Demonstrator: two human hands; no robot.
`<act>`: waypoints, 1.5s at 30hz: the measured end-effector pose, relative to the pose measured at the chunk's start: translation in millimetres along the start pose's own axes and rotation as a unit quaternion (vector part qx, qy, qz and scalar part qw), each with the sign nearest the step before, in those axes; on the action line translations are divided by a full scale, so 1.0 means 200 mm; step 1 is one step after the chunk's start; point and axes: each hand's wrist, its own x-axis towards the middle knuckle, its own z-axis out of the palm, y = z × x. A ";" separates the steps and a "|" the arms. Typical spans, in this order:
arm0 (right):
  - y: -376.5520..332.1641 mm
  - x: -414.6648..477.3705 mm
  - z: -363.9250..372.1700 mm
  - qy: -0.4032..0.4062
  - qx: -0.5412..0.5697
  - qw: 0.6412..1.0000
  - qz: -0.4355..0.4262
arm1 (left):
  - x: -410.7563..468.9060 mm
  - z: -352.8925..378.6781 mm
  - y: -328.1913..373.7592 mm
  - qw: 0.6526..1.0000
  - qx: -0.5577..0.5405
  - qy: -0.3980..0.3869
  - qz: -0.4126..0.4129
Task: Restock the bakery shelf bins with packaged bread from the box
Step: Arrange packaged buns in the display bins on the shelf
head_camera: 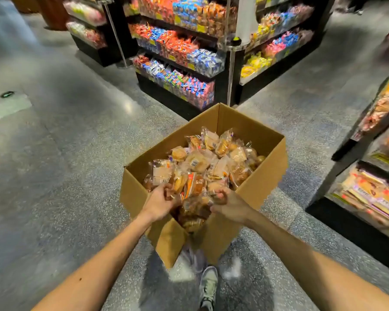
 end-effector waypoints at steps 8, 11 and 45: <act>-0.09 0.52 0.04 -0.007 -0.108 0.994 0.008 | 0.57 0.13 -0.20 0.990 0.139 -0.018 0.019; -0.09 0.65 0.11 -0.009 -0.139 0.990 -0.005 | 0.67 0.19 -0.29 0.974 0.223 -0.031 0.037; -0.08 0.45 -0.58 0.139 0.251 0.958 0.018 | 0.83 0.10 0.46 0.934 -0.320 -0.157 -0.018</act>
